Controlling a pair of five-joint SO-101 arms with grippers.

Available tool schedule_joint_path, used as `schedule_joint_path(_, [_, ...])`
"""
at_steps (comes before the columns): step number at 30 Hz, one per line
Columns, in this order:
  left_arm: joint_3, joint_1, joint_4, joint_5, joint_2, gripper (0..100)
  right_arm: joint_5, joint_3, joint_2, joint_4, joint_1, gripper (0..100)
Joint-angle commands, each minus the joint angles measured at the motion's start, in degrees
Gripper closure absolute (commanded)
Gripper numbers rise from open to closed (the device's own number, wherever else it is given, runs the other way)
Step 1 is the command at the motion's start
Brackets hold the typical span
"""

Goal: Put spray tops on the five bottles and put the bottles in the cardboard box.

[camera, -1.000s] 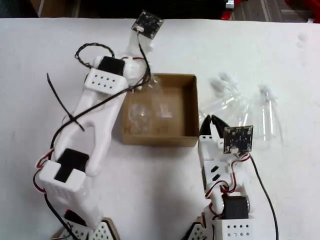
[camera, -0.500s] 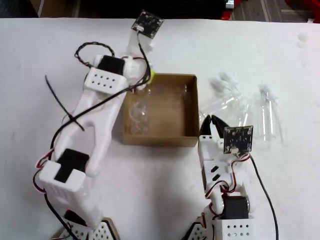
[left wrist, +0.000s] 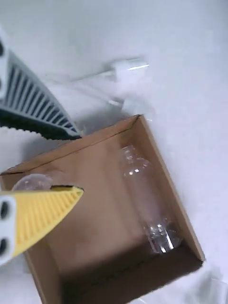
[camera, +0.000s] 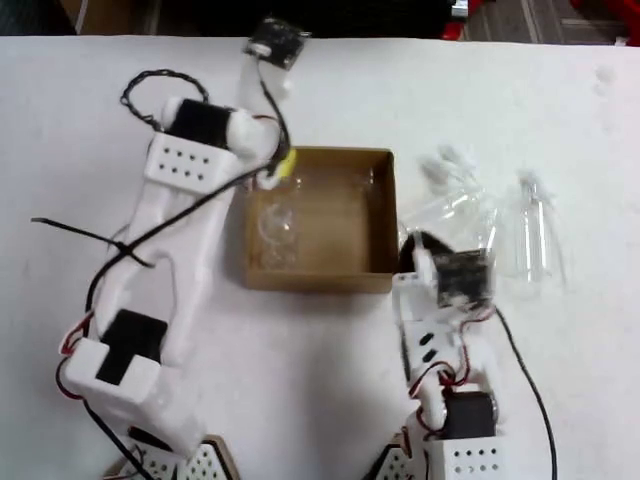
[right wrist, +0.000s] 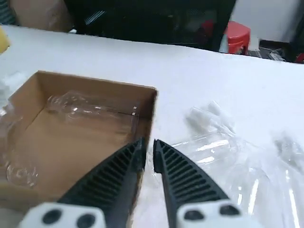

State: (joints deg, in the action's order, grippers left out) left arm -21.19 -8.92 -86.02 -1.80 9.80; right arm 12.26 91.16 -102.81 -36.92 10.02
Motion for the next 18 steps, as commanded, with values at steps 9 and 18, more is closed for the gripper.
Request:
schedule_joint_path(9, [-9.6,14.5,-15.5,3.0,-2.0,84,7.2,-24.6,17.4,-11.1,10.4,98.1])
schedule_joint_path(18, [4.7,15.3,-13.3,2.9,-21.8,84,16.1,-61.3,56.2,-21.2,10.5,98.1])
